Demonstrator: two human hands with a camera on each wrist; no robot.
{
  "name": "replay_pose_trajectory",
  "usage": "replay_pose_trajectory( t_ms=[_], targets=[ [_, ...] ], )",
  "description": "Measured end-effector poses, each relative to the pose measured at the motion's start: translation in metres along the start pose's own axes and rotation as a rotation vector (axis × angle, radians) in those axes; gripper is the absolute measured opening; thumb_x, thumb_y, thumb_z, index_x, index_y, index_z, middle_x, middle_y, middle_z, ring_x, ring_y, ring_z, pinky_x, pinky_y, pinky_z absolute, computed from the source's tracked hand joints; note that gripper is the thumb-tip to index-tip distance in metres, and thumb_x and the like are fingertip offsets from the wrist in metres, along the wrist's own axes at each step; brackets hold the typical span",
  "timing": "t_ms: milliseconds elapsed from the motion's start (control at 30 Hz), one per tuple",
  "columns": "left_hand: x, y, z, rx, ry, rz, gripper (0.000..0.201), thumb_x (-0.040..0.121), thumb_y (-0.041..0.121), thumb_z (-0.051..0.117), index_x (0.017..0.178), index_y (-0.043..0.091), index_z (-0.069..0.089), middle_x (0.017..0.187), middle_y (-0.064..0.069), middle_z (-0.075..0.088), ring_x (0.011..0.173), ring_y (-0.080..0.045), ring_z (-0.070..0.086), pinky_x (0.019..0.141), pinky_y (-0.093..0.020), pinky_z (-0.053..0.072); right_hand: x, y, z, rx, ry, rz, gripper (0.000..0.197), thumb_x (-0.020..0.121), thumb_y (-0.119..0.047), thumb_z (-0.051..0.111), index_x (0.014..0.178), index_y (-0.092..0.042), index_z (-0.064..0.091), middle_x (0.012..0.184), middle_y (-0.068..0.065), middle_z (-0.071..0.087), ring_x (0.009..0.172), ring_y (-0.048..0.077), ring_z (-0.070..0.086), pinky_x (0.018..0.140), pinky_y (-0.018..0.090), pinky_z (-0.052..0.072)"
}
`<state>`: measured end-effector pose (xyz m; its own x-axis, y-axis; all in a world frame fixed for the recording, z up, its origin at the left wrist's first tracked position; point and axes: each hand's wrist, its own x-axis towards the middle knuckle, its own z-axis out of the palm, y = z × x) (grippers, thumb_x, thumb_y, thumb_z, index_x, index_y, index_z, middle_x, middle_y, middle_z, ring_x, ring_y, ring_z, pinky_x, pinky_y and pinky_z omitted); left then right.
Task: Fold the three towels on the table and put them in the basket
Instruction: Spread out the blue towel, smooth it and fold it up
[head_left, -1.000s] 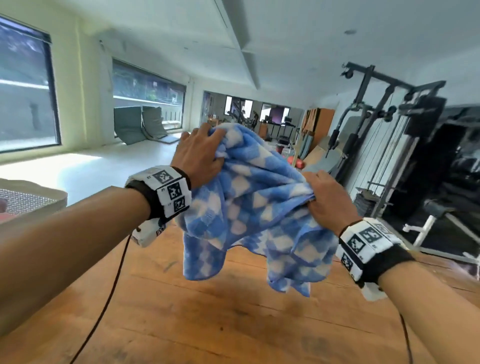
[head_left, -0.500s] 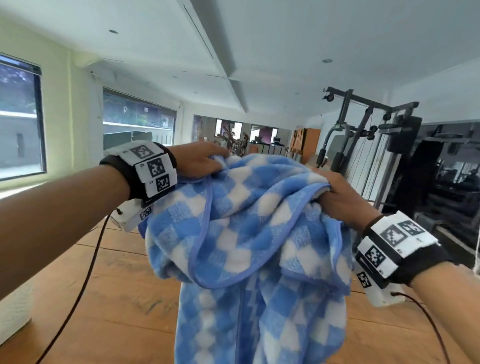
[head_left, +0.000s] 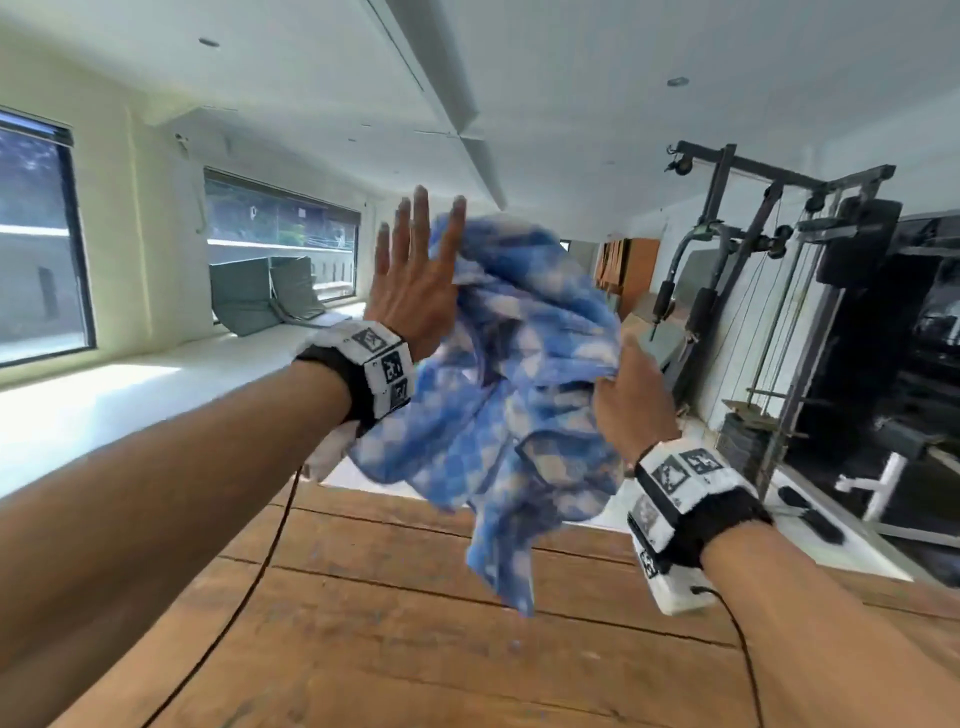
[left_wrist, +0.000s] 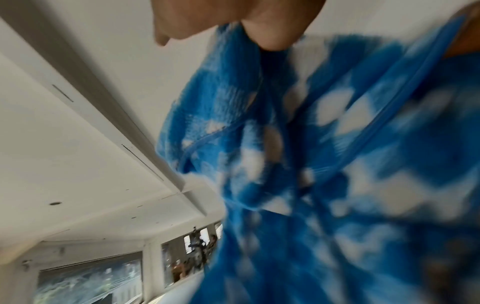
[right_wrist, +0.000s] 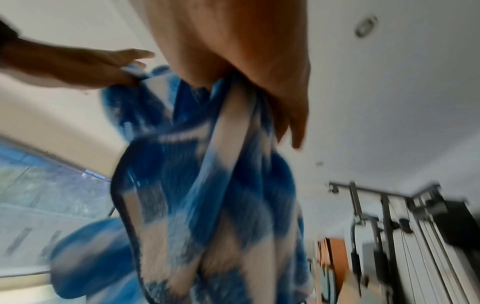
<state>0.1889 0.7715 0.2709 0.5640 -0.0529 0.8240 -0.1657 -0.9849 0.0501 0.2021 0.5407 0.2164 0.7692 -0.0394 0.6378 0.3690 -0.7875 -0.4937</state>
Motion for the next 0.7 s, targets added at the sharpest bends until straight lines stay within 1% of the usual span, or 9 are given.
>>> replay_pose_trajectory(
  t_ms=[67,133,267,367,433,533,567,633,700],
  targets=[
    [0.021,0.012,0.0,0.068,-0.03,-0.086,0.076,0.093,0.024,0.043,0.152,0.021,-0.005,0.156,-0.024,0.005,0.145,-0.041,0.006,0.115,-0.052,0.014,0.02,-0.006,-0.008,-0.117,-0.118,0.014,0.042,0.096,-0.021,0.042,0.132,-0.001,0.036,0.127,0.026,0.048,0.11,0.041,0.053,0.085,0.043,0.043],
    [0.022,0.019,0.002,0.165,-0.137,-0.107,0.075,0.096,0.035,0.039,0.151,0.021,-0.01,0.152,-0.029,0.016,0.142,-0.044,0.01,0.11,-0.054,0.022,0.022,-0.007,-0.014,-0.283,-0.168,0.013,0.042,0.099,-0.03,0.038,0.128,0.0,0.041,0.127,0.027,0.05,0.11,0.042,0.055,0.086,0.043,0.044],
    [0.001,0.017,0.009,0.156,-0.471,-0.141,0.073,0.097,0.029,0.034,0.15,0.023,-0.016,0.135,-0.026,0.047,0.122,-0.041,0.048,0.102,-0.047,0.035,0.001,-0.004,-0.023,-0.398,-0.268,-0.029,0.033,0.1,-0.024,0.037,0.107,0.001,0.057,0.115,0.024,0.06,0.107,0.04,0.058,0.082,0.039,0.045],
    [-0.023,0.014,0.01,0.081,-0.745,-0.152,0.069,0.101,0.027,0.034,0.151,0.017,-0.012,0.14,-0.026,0.044,0.126,-0.037,0.047,0.104,-0.039,0.034,-0.021,-0.003,-0.027,-0.389,-0.397,0.051,0.022,0.096,-0.016,0.039,0.095,-0.001,0.054,0.103,0.024,0.059,0.103,0.041,0.06,0.074,0.037,0.042],
    [-0.04,0.008,0.01,0.1,-0.879,-0.156,0.065,0.102,0.027,0.031,0.152,0.014,-0.008,0.147,-0.024,0.036,0.132,-0.035,0.041,0.107,-0.037,0.032,-0.036,-0.003,-0.029,-0.399,-0.469,0.052,0.018,0.095,-0.013,0.039,0.092,-0.002,0.053,0.109,0.027,0.06,0.104,0.04,0.059,0.074,0.036,0.042],
    [-0.07,0.001,0.004,0.093,-0.943,-0.177,0.057,0.102,0.02,0.027,0.153,0.014,0.003,0.154,-0.02,0.025,0.137,-0.033,0.035,0.107,-0.036,0.033,-0.061,-0.004,-0.032,-0.424,-0.562,0.03,0.029,0.095,-0.008,0.038,0.067,-0.005,0.04,0.09,0.02,0.059,0.094,0.037,0.058,0.064,0.029,0.035],
    [-0.08,0.0,0.002,0.071,-0.943,-0.186,0.055,0.102,0.018,0.027,0.153,0.013,0.006,0.154,-0.019,0.024,0.137,-0.033,0.035,0.105,-0.035,0.035,-0.069,-0.005,-0.033,-0.432,-0.606,0.048,0.031,0.095,-0.008,0.038,0.064,-0.007,0.037,0.081,0.015,0.055,0.09,0.034,0.056,0.064,0.027,0.035],
    [-0.103,0.001,-0.001,0.053,-0.941,-0.184,0.05,0.103,0.018,0.027,0.151,0.01,0.016,0.151,-0.021,0.03,0.134,-0.035,0.038,0.105,-0.037,0.036,-0.088,-0.008,-0.034,-0.496,-0.711,0.073,0.027,0.097,-0.008,0.037,0.07,-0.007,0.041,0.084,0.013,0.056,0.092,0.03,0.056,0.067,0.025,0.037],
    [-0.125,0.0,0.002,0.051,-0.963,-0.157,0.045,0.103,0.018,0.029,0.146,0.006,0.026,0.146,-0.02,0.037,0.132,-0.035,0.04,0.108,-0.038,0.034,-0.106,-0.01,-0.035,-0.562,-0.81,0.049,0.033,0.098,-0.007,0.035,0.065,-0.008,0.036,0.079,0.008,0.05,0.081,0.024,0.051,0.058,0.025,0.033]
  ],
)
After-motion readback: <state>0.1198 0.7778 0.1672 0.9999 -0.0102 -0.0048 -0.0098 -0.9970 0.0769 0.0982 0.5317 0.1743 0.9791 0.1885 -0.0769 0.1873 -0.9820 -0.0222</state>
